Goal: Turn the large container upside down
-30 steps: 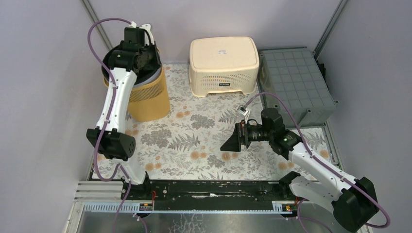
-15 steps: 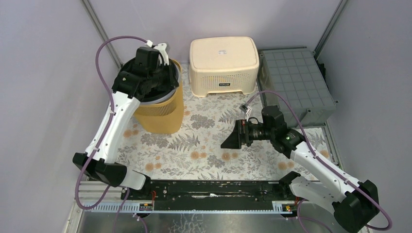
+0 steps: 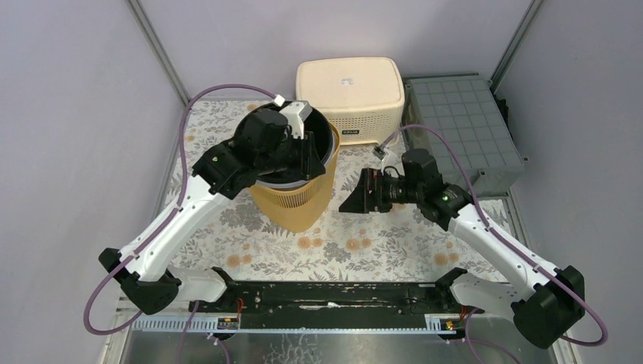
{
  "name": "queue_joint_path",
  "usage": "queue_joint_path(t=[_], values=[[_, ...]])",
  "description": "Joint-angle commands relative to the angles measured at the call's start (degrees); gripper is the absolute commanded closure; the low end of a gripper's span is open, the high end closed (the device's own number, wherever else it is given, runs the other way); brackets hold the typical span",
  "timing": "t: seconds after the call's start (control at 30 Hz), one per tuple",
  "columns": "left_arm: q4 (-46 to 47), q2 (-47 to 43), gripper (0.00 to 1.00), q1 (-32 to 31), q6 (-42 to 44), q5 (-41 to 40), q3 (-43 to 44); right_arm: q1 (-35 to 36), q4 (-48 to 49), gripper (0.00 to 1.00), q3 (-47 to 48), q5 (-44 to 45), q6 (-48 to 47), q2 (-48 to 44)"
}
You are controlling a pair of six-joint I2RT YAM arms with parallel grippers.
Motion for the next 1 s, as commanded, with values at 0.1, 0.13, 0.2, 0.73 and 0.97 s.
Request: queue_joint_path(t=[0.1,0.13,0.2,0.73,0.97], values=[[-4.4,-2.0,0.34,-0.1,0.2,4.6,0.3,0.5,-6.1,0.01,11.3,10.0,-0.1,-0.2],[-4.6,-2.1,0.12,-0.1,1.4,4.7,-0.3,0.5,-7.3,0.0,12.4,11.3,-0.1,-0.4],[-5.0,-3.1,0.0,-0.1,3.0,4.5,-1.8,0.5,-9.3,0.01,14.6,13.1,0.2,-0.8],[-2.0,-15.3,0.0,-0.1,5.5,1.7,-0.4,0.5,-26.5,0.01,35.2,20.0,-4.8,4.7],[-7.5,-15.8,0.0,-0.1,5.1,-6.7,4.9,0.5,-32.0,0.0,49.7,26.9,-12.9,14.4]])
